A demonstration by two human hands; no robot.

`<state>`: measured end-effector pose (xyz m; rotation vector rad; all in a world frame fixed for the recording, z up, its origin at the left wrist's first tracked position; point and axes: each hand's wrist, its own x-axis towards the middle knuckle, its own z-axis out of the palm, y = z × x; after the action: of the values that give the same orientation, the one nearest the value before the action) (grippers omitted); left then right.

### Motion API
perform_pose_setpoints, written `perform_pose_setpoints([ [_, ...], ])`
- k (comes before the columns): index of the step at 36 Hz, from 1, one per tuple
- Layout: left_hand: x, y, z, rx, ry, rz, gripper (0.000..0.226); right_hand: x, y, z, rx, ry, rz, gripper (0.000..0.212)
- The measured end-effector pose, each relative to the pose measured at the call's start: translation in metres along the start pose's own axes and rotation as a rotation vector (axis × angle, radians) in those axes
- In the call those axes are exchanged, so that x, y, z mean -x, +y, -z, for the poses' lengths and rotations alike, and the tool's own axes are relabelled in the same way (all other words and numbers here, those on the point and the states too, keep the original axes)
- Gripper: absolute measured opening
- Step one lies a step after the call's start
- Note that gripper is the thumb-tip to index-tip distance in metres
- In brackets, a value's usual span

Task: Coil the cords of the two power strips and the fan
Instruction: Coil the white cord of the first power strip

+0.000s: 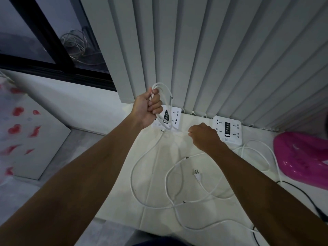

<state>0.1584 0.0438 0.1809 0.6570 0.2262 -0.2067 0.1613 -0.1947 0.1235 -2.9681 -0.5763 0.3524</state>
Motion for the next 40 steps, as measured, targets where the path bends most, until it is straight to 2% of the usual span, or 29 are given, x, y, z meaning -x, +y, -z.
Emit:
perform_pose_setpoints([
  [4,0.000,0.000,-0.005,0.013,-0.005,0.001,0.038,0.001,0.002,0.005,0.006,0.024,-0.029,0.025],
  [10,-0.001,0.000,-0.007,-0.005,0.039,-0.045,0.037,0.004,0.004,0.013,-0.082,-0.082,0.080,0.028],
  [13,0.000,-0.002,-0.005,-0.048,0.052,-0.076,0.037,0.005,0.006,0.018,-0.148,-0.189,0.129,0.039],
  [17,-0.002,-0.011,-0.007,-0.240,0.109,-0.131,0.035,0.006,0.002,0.028,-0.172,-0.250,0.265,0.044],
  [24,-0.005,-0.041,-0.016,-0.655,0.127,-0.183,0.041,0.009,-0.019,0.061,-0.357,-0.153,0.400,0.013],
  [28,-0.006,-0.057,-0.015,-1.035,0.144,-0.249,0.037,0.007,-0.025,0.075,-0.534,-0.065,0.441,0.021],
  [33,-0.001,-0.066,-0.012,-1.073,0.141,-0.058,0.042,-0.002,-0.015,0.086,-0.591,0.014,0.407,0.029],
  [36,0.000,-0.064,-0.014,-0.925,0.163,0.070,0.039,-0.010,-0.003,0.087,-0.631,0.100,0.322,0.034],
  [40,0.005,-0.058,-0.011,-0.668,0.064,0.278,0.042,-0.022,0.014,0.078,-0.732,0.176,0.211,0.031],
])
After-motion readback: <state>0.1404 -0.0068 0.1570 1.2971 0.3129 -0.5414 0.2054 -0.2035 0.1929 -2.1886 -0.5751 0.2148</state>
